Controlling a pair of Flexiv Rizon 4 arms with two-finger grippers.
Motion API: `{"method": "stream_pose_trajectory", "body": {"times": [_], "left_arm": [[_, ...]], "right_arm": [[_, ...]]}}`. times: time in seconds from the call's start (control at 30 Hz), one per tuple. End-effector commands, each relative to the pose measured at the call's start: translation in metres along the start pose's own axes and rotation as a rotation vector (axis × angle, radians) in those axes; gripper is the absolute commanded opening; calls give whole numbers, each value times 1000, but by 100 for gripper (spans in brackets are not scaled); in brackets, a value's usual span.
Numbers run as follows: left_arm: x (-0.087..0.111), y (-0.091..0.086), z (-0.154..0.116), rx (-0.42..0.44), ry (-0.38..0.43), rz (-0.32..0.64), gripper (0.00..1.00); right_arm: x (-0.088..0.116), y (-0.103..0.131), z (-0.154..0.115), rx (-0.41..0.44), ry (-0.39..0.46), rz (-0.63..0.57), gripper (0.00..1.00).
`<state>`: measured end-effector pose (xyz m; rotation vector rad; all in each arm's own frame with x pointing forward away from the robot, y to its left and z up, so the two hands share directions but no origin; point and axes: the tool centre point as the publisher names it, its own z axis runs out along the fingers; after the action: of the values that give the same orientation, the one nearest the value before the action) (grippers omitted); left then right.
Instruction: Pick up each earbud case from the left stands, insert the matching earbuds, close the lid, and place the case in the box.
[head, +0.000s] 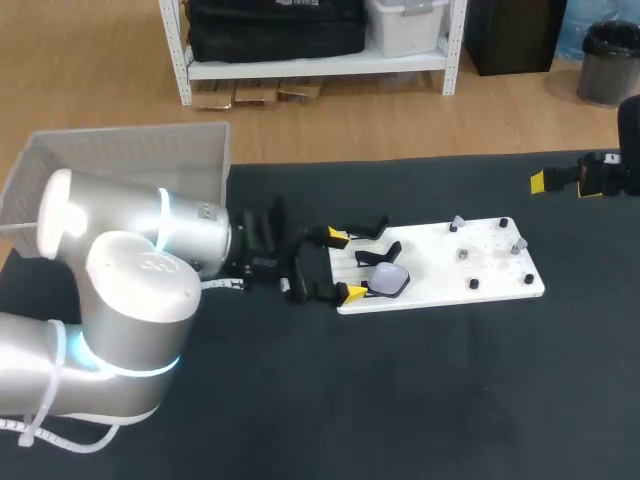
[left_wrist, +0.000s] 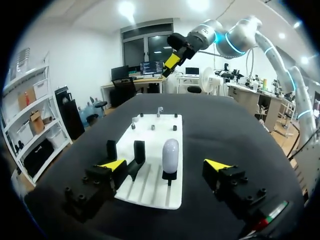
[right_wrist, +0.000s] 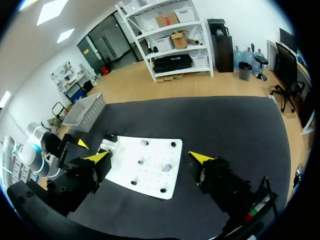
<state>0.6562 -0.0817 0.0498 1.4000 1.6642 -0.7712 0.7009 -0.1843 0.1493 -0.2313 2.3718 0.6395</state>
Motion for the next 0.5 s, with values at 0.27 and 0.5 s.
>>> {"method": "stream_pose_trajectory", "body": {"times": [0.27, 0.5], "left_arm": [[6, 8, 33, 43, 26, -11, 98], [6, 6, 44, 67, 9, -15, 80]], "right_arm": [[0, -1, 0, -1, 1, -1, 100], [0, -1, 0, -1, 1, -1, 100]]}}
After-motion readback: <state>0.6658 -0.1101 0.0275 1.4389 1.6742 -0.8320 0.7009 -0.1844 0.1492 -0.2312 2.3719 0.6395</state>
